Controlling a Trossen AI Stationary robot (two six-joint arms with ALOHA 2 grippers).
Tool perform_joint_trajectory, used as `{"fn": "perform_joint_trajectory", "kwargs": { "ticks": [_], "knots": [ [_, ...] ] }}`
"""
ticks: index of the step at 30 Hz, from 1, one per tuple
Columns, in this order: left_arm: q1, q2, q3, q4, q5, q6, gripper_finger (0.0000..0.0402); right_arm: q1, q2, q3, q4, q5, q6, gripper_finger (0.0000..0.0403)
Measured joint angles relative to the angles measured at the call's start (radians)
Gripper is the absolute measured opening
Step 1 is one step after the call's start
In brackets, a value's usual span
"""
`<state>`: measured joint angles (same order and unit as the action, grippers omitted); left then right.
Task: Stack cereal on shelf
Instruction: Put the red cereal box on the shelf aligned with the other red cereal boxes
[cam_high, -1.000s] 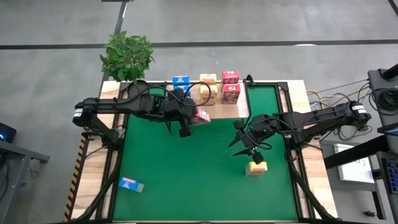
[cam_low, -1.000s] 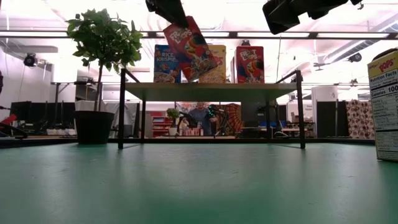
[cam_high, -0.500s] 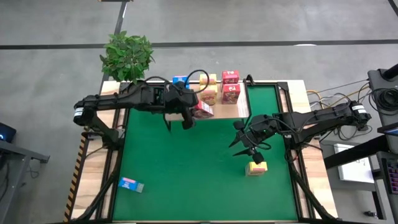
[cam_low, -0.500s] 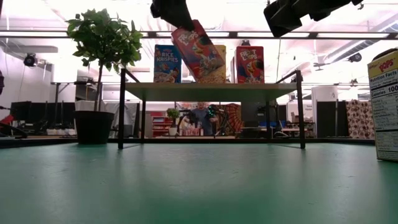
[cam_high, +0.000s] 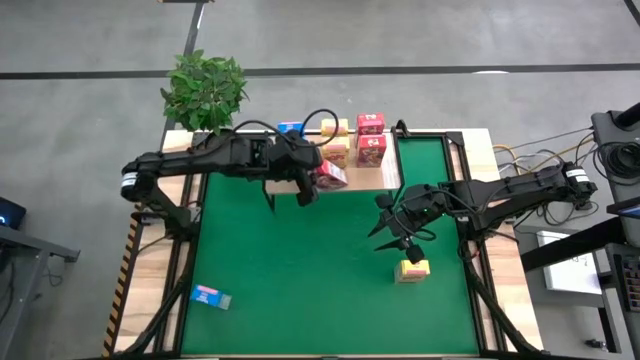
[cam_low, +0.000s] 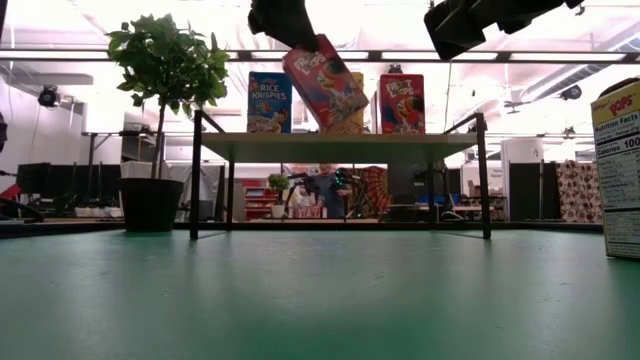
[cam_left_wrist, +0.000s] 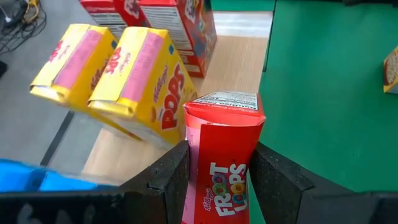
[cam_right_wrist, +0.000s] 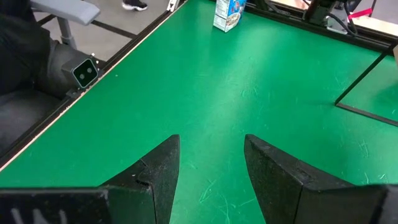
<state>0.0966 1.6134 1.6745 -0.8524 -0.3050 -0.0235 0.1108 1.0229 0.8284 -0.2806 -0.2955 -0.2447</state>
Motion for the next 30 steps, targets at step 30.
{"fn": "perform_joint_trajectory", "kwargs": {
  "ticks": [30],
  "knots": [
    [0.03, 0.063, 0.001, 0.128, -0.002, 0.071, 0.0139, 0.0, 0.0, 0.0, -0.004, 0.0, 0.009, 0.0169]
  ]
}}
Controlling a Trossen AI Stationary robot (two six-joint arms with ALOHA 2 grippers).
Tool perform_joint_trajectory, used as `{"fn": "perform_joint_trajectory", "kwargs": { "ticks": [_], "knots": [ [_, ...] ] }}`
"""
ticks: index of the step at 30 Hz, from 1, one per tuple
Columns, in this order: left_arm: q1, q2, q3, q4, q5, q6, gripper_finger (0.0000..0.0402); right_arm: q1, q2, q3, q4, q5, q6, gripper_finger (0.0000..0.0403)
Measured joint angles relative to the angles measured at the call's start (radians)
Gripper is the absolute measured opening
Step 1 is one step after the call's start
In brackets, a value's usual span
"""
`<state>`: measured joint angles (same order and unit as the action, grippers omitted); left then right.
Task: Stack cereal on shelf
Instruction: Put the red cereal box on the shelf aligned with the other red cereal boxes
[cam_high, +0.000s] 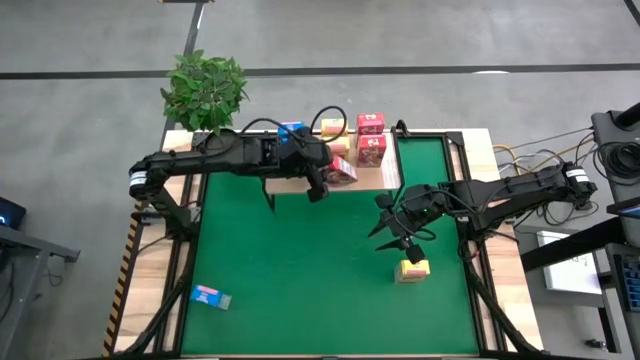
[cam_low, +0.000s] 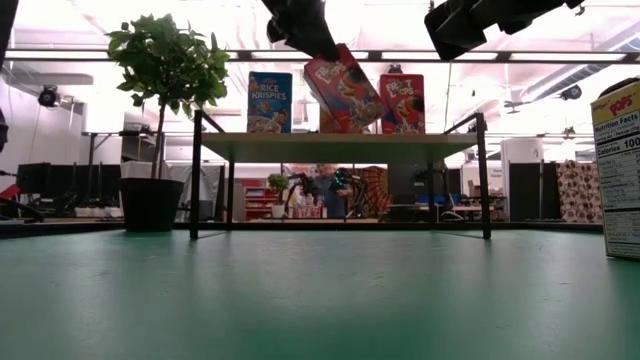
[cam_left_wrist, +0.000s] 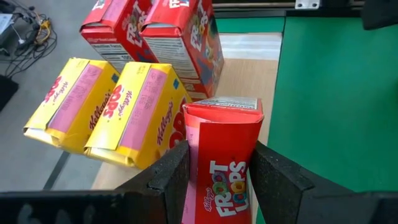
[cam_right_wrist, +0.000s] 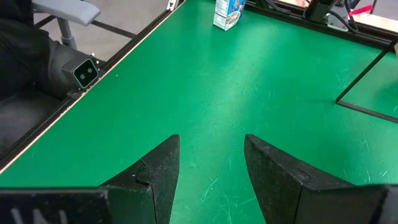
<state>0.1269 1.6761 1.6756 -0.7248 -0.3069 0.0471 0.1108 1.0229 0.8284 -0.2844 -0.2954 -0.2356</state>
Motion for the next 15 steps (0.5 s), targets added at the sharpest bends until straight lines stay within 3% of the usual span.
{"fn": "perform_joint_trajectory", "kwargs": {
  "ticks": [15],
  "knots": [
    [0.001, 0.0, 0.0, 0.032, 0.002, -0.003, 0.0194, 0.0, 0.0, 0.0, 0.001, 0.0, -0.001, 0.0169]
  ]
}}
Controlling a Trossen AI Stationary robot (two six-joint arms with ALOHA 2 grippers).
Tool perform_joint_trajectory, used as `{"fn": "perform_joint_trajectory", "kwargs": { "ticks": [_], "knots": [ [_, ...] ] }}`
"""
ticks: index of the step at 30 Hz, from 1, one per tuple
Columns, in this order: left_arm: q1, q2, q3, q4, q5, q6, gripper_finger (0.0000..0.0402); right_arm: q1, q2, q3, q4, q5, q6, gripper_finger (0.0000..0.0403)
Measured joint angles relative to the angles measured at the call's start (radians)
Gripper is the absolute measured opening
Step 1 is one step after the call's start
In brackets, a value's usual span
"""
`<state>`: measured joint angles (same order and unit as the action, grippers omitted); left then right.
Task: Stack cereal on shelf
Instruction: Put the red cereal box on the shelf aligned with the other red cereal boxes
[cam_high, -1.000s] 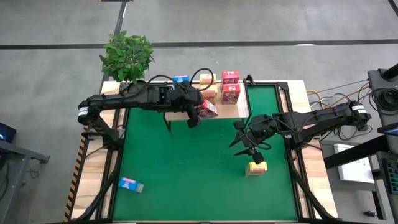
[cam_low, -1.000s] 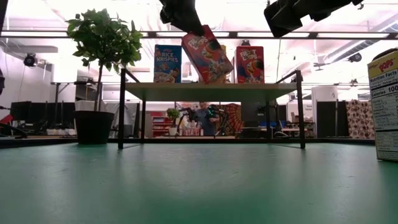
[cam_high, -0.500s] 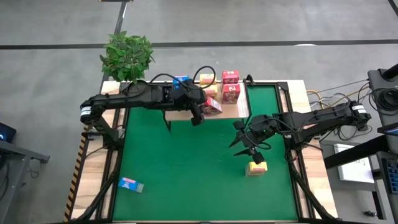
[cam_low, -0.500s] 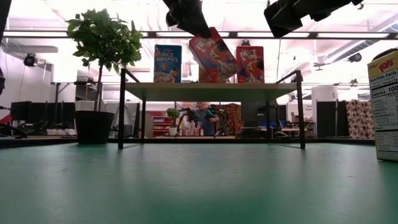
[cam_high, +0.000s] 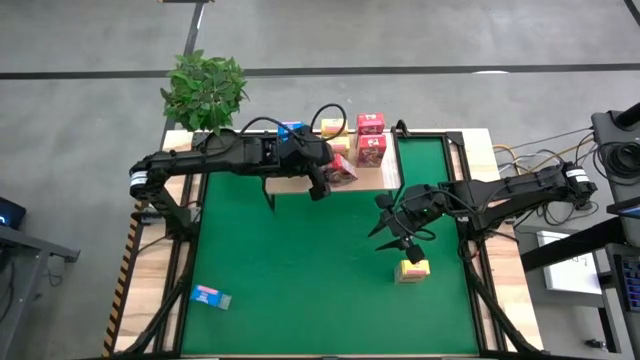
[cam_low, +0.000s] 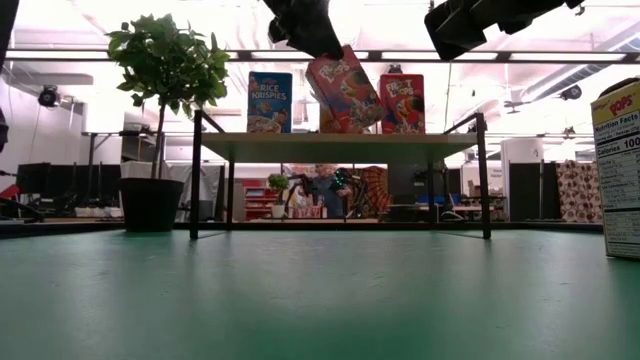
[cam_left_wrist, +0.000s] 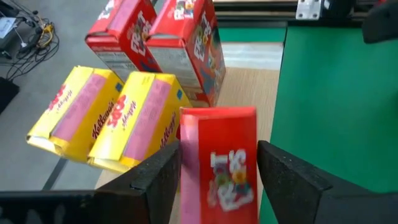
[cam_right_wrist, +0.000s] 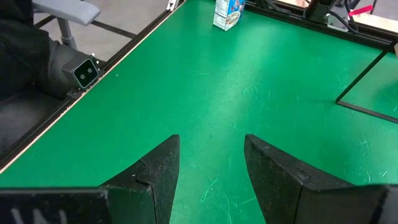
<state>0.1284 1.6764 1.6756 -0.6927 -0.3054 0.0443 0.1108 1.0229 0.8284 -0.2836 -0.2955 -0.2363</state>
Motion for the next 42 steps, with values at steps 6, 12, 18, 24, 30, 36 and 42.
{"fn": "perform_joint_trajectory", "kwargs": {
  "ticks": [6, 12, 18, 24, 30, 36, 42],
  "knots": [
    [0.0, -0.001, 0.0, 0.02, 0.0, 0.0, 0.0201, 0.0, 0.0, 0.0, 0.0, 0.0, -0.003, 0.0169],
    [-0.005, -0.003, 0.0, 0.019, 0.0, 0.0, 0.0201, 0.0, 0.0, 0.0, 0.0, 0.0, -0.002, 0.0169],
    [-0.064, -0.021, -0.001, 0.012, -0.004, 0.001, 0.0201, 0.0, 0.0, 0.0, 0.001, 0.0, -0.009, 0.0169],
    [-0.19, -0.025, -0.066, 0.073, -0.113, 0.031, 0.0201, 0.0, 0.0, 0.0, 0.004, 0.008, -0.008, 0.0169],
    [-0.286, -0.095, -0.234, 0.241, -0.13, 0.046, 0.0201, 0.0, 0.0, 0.0, 0.021, 0.008, -0.002, 0.0169],
    [-0.335, -0.256, -0.475, 0.499, -0.131, 0.065, 0.0201, 0.0, 0.018, -0.001, 0.094, 0.044, -0.003, 0.0169],
    [-0.352, -0.438, -0.722, 0.741, -0.131, 0.13, 0.0201, -0.001, 0.019, -0.001, 0.193, 0.448, 0.086, 0.0169]
  ]
}}
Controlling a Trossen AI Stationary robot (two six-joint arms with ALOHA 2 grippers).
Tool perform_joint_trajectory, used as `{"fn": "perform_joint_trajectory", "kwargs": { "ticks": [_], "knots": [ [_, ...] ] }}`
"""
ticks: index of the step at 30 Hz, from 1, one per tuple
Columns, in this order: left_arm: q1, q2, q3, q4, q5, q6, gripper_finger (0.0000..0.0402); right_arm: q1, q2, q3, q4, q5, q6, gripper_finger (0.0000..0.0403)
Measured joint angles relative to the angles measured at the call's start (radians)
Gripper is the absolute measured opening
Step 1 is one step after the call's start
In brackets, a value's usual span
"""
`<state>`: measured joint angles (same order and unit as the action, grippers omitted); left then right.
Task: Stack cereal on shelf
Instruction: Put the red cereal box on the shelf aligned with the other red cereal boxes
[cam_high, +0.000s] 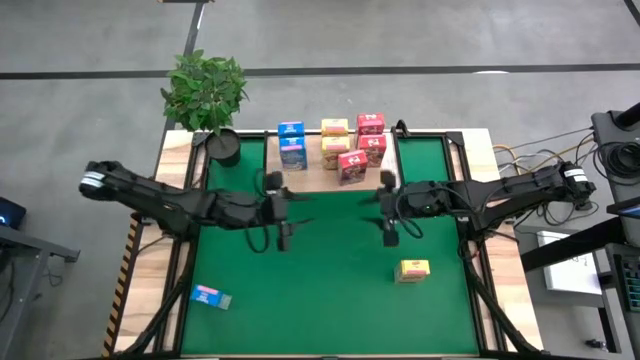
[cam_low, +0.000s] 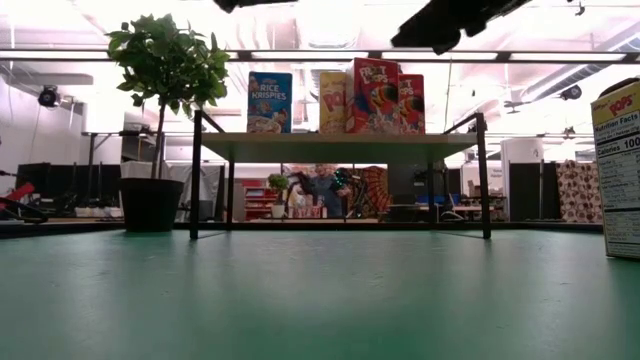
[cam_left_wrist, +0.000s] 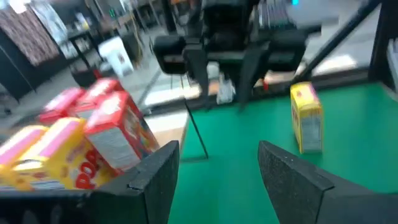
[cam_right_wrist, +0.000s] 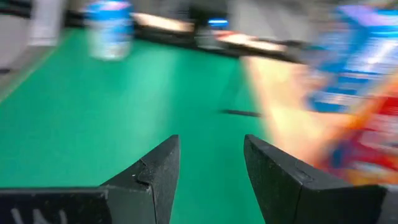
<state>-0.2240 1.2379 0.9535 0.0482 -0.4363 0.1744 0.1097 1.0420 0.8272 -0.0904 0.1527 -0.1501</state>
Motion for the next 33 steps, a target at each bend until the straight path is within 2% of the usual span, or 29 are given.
{"fn": "perform_joint_trajectory", "kwargs": {
  "ticks": [4, 10, 13, 20, 26, 33],
  "knots": [
    [0.0, -0.11, -0.107, 0.086, 0.0, 0.012, 0.0201, -0.011, -0.006, 0.052, 0.013, 0.196, -0.017, 0.0169],
    [0.001, -0.228, -0.209, 0.114, -0.002, 0.023, 0.0201, -0.083, 0.019, 0.247, -0.178, 0.206, -0.017, 0.0168],
    [0.001, -0.268, -0.232, 0.119, -0.002, 0.02, 0.0201, -0.133, 0.052, 0.353, -0.3, 0.164, -0.018, 0.0164],
    [0.001, -0.316, -0.261, 0.118, -0.002, 0.016, 0.0201, -0.269, 0.167, 0.568, -0.565, -0.049, -0.002, 0.0165],
    [0.001, -0.307, -0.262, 0.115, -0.002, 0.016, 0.0201, -0.326, 0.282, 0.717, -0.728, -0.078, -0.041, 0.0214],
    [0.001, -0.305, -0.262, 0.116, -0.002, 0.018, 0.0201, -0.355, 0.405, 0.848, -0.844, -0.086, -0.163, 0.0281]
  ]
}}
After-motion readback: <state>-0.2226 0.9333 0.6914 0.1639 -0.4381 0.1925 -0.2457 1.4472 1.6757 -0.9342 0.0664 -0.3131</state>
